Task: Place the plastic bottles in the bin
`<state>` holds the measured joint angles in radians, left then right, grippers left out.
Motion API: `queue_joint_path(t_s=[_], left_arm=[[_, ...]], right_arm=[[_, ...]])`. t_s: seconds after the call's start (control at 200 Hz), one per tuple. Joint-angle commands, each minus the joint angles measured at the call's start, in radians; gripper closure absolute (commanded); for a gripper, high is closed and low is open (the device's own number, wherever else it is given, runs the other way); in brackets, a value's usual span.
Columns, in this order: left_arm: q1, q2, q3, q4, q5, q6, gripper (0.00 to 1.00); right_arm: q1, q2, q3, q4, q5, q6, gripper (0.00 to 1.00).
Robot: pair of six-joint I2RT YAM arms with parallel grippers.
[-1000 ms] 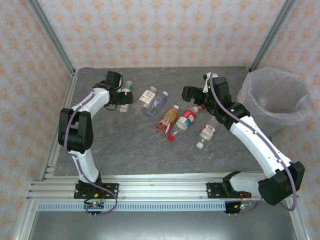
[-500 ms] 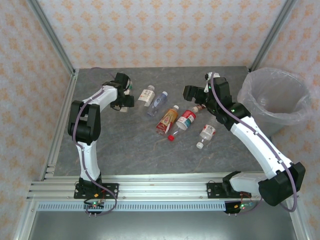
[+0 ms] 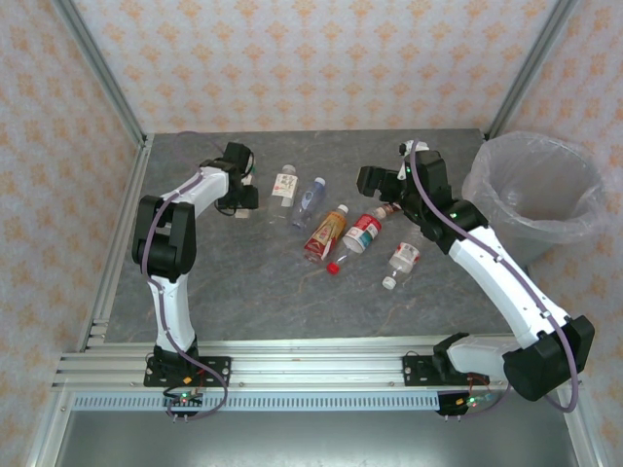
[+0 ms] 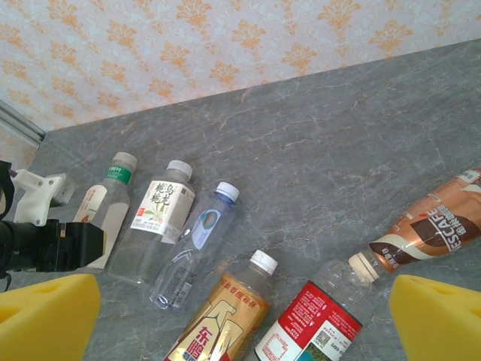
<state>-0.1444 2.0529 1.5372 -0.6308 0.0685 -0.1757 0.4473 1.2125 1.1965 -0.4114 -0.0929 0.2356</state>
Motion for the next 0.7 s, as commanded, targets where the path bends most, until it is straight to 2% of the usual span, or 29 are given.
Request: queue_joint_path(t_s=[0.0,0.35,0.691], left_arm=[[-0.009,-0.038,-0.035,0.018,-0.039,0.016,0.42],[-0.019,-0.224,-0.193,0.153,-0.071,0.008,0.62],[-0.086,-0.409,-0.364,0.297,-0.063,-0.059,0.98]], right_arm=[[0.004,-0.023,-0.021,-0.009,0.024,0.001,0.01],[0.005,-0.022,-0.046,0.040,0.027,0.046,0.01],[0.004,0.027,-0.094,0.130,-0.018,0.184,0.01]])
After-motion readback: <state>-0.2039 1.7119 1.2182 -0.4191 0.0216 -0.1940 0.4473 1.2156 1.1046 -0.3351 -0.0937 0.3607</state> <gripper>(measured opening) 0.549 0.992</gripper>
